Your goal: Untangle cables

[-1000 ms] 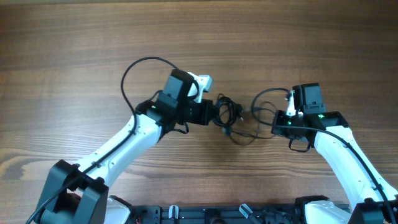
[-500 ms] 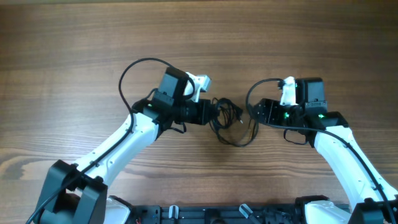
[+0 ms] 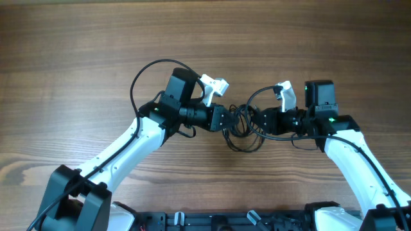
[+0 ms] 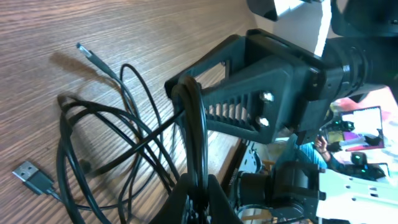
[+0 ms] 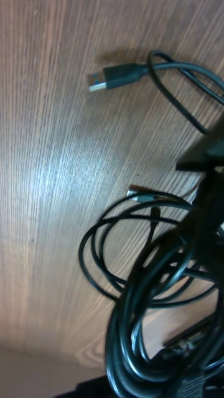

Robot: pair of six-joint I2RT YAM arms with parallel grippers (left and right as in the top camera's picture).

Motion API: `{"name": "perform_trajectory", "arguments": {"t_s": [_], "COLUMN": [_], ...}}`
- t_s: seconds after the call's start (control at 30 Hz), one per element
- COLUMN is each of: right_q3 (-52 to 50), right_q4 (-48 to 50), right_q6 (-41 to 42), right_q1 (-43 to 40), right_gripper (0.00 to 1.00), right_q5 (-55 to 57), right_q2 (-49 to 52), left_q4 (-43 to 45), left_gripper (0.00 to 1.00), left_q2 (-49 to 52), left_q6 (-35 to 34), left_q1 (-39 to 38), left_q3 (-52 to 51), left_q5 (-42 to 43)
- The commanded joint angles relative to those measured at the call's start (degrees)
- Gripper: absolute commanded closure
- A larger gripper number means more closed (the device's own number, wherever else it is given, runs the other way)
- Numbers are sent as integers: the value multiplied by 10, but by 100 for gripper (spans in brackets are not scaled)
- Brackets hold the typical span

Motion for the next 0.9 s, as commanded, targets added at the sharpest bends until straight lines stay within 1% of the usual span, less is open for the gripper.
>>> {"name": "perform_trajectory", "arguments": {"t_s": [0.0, 0.07, 0.1, 0.13, 0.17, 0.2, 0.27, 0.3, 0.33, 0.4, 0.47, 0.5, 0.67, 0.73, 0.77, 0.8, 0.83, 0.87], "right_q3": [4, 4, 4, 4, 4, 4, 4, 4, 4, 4, 4, 4, 4, 4, 4, 4, 4, 4], "right_q4": [1, -4, -8, -18, -26, -37, -65, -80, -90, -96, -94, -90, -60, -60, -62, -63, -63, -59], "right_q6": [-6, -5, -5, 0, 17, 49, 114, 151, 174, 181, 193, 193, 157, 157, 157, 157, 155, 126], "right_q1": [1, 1, 1, 1, 1, 1, 1, 1, 1, 1, 1, 1, 1, 1, 1, 1, 1, 1], "right_gripper": [96, 96, 94, 86, 84, 81, 80, 79, 78, 78, 69, 67, 60, 56, 51, 49, 48, 47], "right_q5": [7, 46, 71, 115, 152, 207, 329, 379, 406, 414, 408, 398, 313, 305, 305, 302, 289, 251], "right_q2": [10, 10, 10, 10, 10, 10, 10, 10, 10, 10, 10, 10, 10, 10, 10, 10, 10, 10], "left_q4": [3, -4, -10, -21, -26, -31, -33, -33, -33, -35, -38, -41, -56, -54, -54, -54, -54, -54], "left_gripper": [96, 96, 96, 96, 96, 96, 96, 96, 96, 96, 96, 96, 96, 96, 96, 96, 96, 96], "left_q2": [-12, -12, -12, -12, -12, -12, -12, -12, -12, -12, -12, -12, -12, -12, -12, -12, -12, -12], "left_q6": [10, 10, 10, 10, 10, 10, 10, 10, 10, 9, 9, 9, 10, 10, 10, 10, 10, 10], "left_q1": [1, 1, 1, 1, 1, 1, 1, 1, 3, 11, 16, 16, 16, 16, 16, 16, 16, 16], "left_q3": [5, 4, 4, 4, 4, 4, 4, 4, 4, 4, 4, 4, 4, 4, 4, 4, 4, 4], "left_q5": [25, 0, -14, -34, -43, -52, -59, -59, -59, -58, -58, -58, -58, -59, -58, -58, -58, -58]}}
